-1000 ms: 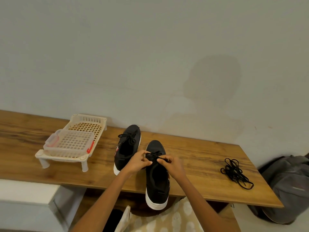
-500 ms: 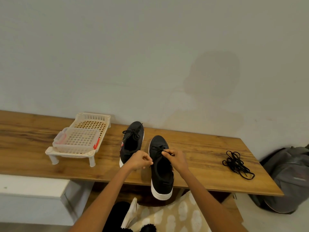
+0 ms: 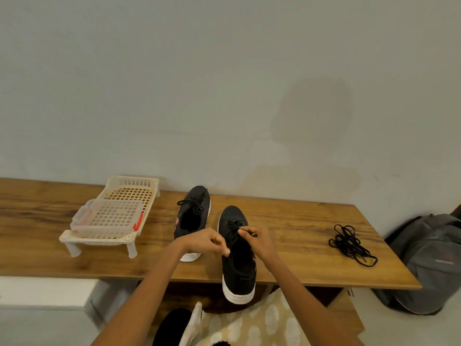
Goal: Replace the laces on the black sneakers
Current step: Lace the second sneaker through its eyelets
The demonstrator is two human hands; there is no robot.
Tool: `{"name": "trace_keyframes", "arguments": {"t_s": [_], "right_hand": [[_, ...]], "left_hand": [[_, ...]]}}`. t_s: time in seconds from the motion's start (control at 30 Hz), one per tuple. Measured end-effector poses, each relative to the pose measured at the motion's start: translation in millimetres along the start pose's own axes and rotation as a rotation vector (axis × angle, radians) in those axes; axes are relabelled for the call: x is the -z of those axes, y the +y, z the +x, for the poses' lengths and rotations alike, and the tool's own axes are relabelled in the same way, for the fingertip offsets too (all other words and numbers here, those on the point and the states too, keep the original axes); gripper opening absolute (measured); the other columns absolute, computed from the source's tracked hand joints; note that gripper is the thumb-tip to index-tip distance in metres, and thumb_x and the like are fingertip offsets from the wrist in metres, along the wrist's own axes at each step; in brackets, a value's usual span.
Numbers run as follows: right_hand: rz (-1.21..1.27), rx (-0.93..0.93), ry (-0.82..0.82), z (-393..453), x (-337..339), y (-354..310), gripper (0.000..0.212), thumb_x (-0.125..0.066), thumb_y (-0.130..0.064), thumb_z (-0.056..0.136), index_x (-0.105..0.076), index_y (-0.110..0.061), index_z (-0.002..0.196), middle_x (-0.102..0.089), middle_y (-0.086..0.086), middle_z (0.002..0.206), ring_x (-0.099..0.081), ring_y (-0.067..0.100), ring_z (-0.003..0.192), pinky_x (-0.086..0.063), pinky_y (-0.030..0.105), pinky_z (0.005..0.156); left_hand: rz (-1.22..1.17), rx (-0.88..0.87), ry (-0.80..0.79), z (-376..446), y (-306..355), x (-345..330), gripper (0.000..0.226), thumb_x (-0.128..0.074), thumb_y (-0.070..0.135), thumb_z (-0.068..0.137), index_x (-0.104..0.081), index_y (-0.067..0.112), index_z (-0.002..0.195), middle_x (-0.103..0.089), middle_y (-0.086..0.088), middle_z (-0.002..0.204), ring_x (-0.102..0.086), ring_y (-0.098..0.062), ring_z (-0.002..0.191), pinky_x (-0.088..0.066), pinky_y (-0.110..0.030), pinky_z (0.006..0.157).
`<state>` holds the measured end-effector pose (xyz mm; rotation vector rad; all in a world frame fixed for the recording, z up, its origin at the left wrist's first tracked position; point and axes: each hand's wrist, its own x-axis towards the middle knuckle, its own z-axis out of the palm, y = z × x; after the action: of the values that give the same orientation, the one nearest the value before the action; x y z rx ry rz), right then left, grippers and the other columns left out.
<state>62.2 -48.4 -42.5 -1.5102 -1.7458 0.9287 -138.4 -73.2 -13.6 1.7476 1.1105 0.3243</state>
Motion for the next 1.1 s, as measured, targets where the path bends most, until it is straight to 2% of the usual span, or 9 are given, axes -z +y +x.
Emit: {"name": "trace_keyframes", "arguments": {"t_s": [0.1, 0.23, 0.33, 0.43, 0.6, 0.67, 0.8, 1.0, 1.1], "right_hand": [[0.079, 0.015, 0.022, -2, -2, 6, 0.021, -0.063, -0.026, 0.09, -0.072, -0.022, 0.108, -0.072, -0.007, 0.102, -0.064, 0.009, 0.098, -0.051, 0.024, 0.084], [0.2, -0.014, 0.042, -6, -6, 11, 0.02, -0.063, -0.027, 0.089, -0.072, -0.026, 0.107, -0.071, -0.011, 0.099, -0.064, 0.006, 0.097, -0.053, 0.029, 0.087], [0.194, 0.011, 0.028, -7, -5, 12, 0.02, -0.063, -0.026, 0.09, -0.071, -0.025, 0.108, -0.071, -0.01, 0.1, -0.063, 0.005, 0.098, -0.053, 0.029, 0.089], [0.165, 0.018, 0.032, -5, -5, 12, 0.02, -0.062, -0.025, 0.09, -0.071, -0.024, 0.109, -0.071, -0.01, 0.1, -0.063, 0.003, 0.097, -0.052, 0.026, 0.088], [0.136, 0.028, 0.032, -4, -6, 12, 0.022, -0.062, -0.025, 0.09, -0.071, -0.022, 0.11, -0.07, -0.01, 0.098, -0.063, 0.003, 0.089, -0.051, 0.021, 0.078], [0.144, 0.024, 0.038, -4, -5, 11, 0.021, -0.063, -0.025, 0.09, -0.071, -0.022, 0.11, -0.07, -0.011, 0.098, -0.063, 0.004, 0.093, -0.052, 0.025, 0.083], [0.15, -0.004, 0.026, -3, -7, 12, 0.022, -0.063, -0.026, 0.09, -0.071, -0.022, 0.11, -0.071, -0.008, 0.102, -0.063, 0.006, 0.097, -0.053, 0.03, 0.089], [0.086, 0.005, 0.034, -5, -5, 9, 0.022, -0.063, -0.029, 0.09, -0.071, -0.025, 0.109, -0.071, -0.011, 0.102, -0.063, 0.003, 0.098, -0.052, 0.026, 0.087], [0.056, 0.012, 0.023, -5, -4, 6, 0.022, -0.062, -0.029, 0.09, -0.072, -0.024, 0.108, -0.071, -0.011, 0.102, -0.063, 0.002, 0.096, -0.052, 0.022, 0.084]], "left_hand": [[-0.158, 0.12, 0.443, 17, -6, -9, 0.021, -0.049, 0.029, 0.098, -0.064, 0.015, 0.099, -0.065, 0.0, 0.083, -0.061, -0.011, 0.063, -0.051, -0.026, 0.066], [-0.233, 0.158, 0.606, 38, -2, -22, 0.029, -0.054, 0.028, 0.096, -0.066, 0.003, 0.088, -0.061, -0.007, 0.075, -0.057, -0.013, 0.062, -0.047, -0.022, 0.056], [-0.308, 0.176, 0.58, 44, -1, -22, 0.028, -0.06, 0.029, 0.092, -0.066, 0.005, 0.079, -0.055, -0.002, 0.064, -0.052, -0.009, 0.059, -0.043, -0.016, 0.053], [-0.411, 0.187, 0.557, 45, -2, -20, 0.022, -0.061, 0.025, 0.092, -0.067, 0.011, 0.077, -0.059, -0.001, 0.069, -0.055, -0.01, 0.065, -0.046, -0.015, 0.056], [-0.551, 0.238, 0.597, 50, 2, -20, 0.022, -0.048, 0.022, 0.099, -0.06, 0.004, 0.095, -0.061, -0.002, 0.076, -0.056, -0.013, 0.061, -0.048, -0.02, 0.056], [-0.58, 0.251, 0.629, 51, 3, -22, 0.023, -0.045, 0.022, 0.1, -0.057, 0.003, 0.096, -0.061, -0.002, 0.073, -0.055, -0.014, 0.058, -0.047, -0.02, 0.053], [-0.566, 0.242, 0.709, 48, 3, -24, 0.03, -0.051, 0.029, 0.097, -0.062, 0.002, 0.095, -0.064, -0.005, 0.073, -0.058, -0.015, 0.059, -0.049, -0.019, 0.053], [-0.336, 0.183, 0.532, 38, -4, -26, 0.016, -0.065, 0.03, 0.088, -0.068, 0.017, 0.078, -0.065, 0.0, 0.08, -0.061, -0.012, 0.079, -0.048, -0.018, 0.066], [-0.343, 0.187, 0.518, 36, -5, -23, 0.018, -0.061, 0.028, 0.091, -0.067, 0.014, 0.082, -0.064, -0.004, 0.081, -0.059, -0.011, 0.074, -0.049, -0.018, 0.066]]}}
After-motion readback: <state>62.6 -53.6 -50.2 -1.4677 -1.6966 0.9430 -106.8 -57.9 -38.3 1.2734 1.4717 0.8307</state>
